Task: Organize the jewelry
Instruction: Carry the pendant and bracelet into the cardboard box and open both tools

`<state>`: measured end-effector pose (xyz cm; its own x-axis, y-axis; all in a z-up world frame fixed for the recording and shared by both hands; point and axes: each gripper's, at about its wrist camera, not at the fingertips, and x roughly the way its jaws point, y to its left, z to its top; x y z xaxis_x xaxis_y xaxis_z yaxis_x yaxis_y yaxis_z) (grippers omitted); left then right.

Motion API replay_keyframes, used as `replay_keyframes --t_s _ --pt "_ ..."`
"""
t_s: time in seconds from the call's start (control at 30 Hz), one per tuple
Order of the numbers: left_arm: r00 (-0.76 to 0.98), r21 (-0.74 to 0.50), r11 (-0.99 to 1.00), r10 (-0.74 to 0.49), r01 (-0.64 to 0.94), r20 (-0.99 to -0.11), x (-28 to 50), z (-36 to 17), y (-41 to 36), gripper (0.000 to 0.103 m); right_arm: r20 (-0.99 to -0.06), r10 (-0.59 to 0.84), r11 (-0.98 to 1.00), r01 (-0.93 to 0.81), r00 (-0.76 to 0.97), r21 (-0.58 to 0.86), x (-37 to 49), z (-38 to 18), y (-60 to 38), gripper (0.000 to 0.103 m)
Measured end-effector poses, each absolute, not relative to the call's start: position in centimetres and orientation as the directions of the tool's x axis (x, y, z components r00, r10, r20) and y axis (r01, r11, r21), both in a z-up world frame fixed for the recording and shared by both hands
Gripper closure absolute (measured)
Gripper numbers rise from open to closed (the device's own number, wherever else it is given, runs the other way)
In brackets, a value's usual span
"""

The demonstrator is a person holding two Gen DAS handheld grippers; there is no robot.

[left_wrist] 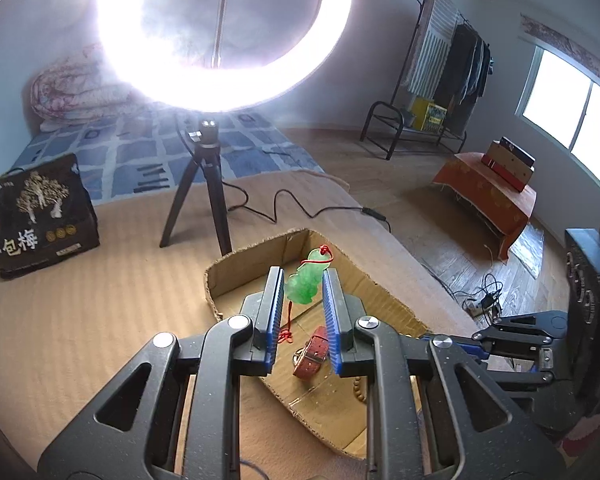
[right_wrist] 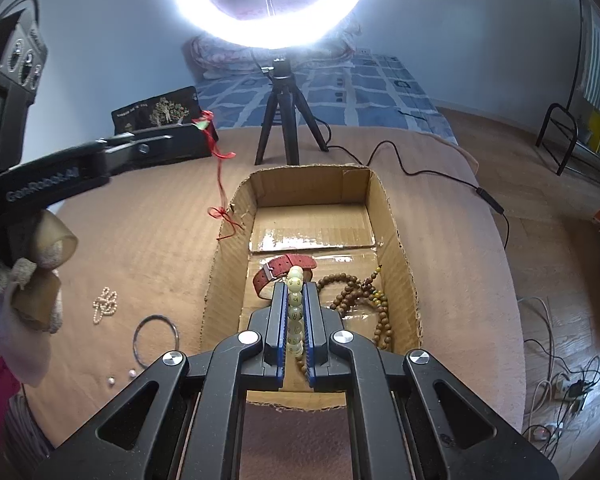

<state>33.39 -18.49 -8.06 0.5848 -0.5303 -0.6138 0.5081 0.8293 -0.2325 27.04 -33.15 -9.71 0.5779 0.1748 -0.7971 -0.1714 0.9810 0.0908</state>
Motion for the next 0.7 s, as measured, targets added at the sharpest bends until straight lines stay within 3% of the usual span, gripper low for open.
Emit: replay_keyframes --t_s 0.7 --pt "0.532 -0.188 0.863 -0.446 0.469 -0.72 36.5 -14.2 -20.2 0.084 -0.838 0.205 0.974 -0.191 0.506 0.123 27.9 -14.0 -32.0 0.097"
